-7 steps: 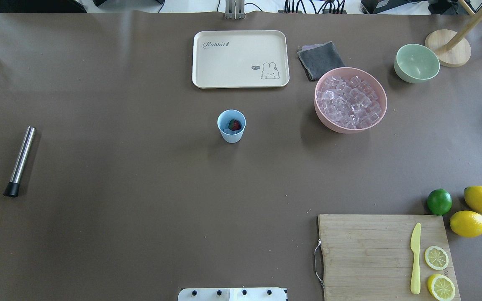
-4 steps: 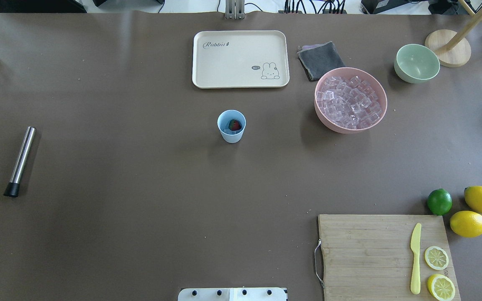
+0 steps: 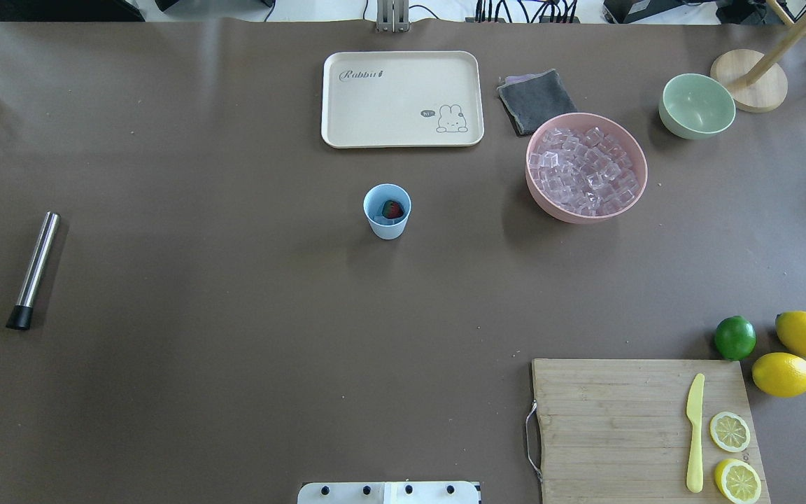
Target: Mash ice and strawberries in cup
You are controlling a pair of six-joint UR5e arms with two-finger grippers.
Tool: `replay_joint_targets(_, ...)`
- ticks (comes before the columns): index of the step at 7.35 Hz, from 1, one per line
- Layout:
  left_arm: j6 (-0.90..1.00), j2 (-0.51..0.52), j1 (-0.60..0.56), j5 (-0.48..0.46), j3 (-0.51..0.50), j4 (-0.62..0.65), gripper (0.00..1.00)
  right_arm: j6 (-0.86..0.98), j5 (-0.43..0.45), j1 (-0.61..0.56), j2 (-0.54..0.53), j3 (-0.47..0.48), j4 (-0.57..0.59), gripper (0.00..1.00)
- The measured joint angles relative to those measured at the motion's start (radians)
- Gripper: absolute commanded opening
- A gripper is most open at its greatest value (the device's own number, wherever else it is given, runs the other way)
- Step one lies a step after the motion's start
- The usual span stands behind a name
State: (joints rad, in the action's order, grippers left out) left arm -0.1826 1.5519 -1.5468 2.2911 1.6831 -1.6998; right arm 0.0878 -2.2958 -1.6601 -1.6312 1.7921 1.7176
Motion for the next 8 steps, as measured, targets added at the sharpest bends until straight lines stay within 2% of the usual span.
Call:
replay_joint_targets(2,0.004,0.055,0.003,0.003,-0.061,0.003,0.99,-0.004,0.000,0.009,0.047,-0.045,0.004,1.00)
replay_joint_targets(4,0.012,0.174,0.004,0.001,-0.197,-0.003,0.99,-0.004,-0.001,0.039,0.149,-0.121,0.030,1.00)
replay_joint_targets(5,0.011,0.209,0.005,0.001,-0.234,-0.004,0.99,-0.004,-0.002,0.049,0.176,-0.138,0.039,1.00)
replay_joint_targets(8,0.003,0.228,0.006,0.003,-0.242,-0.004,0.98,-0.004,0.000,0.061,0.194,-0.155,0.041,1.00)
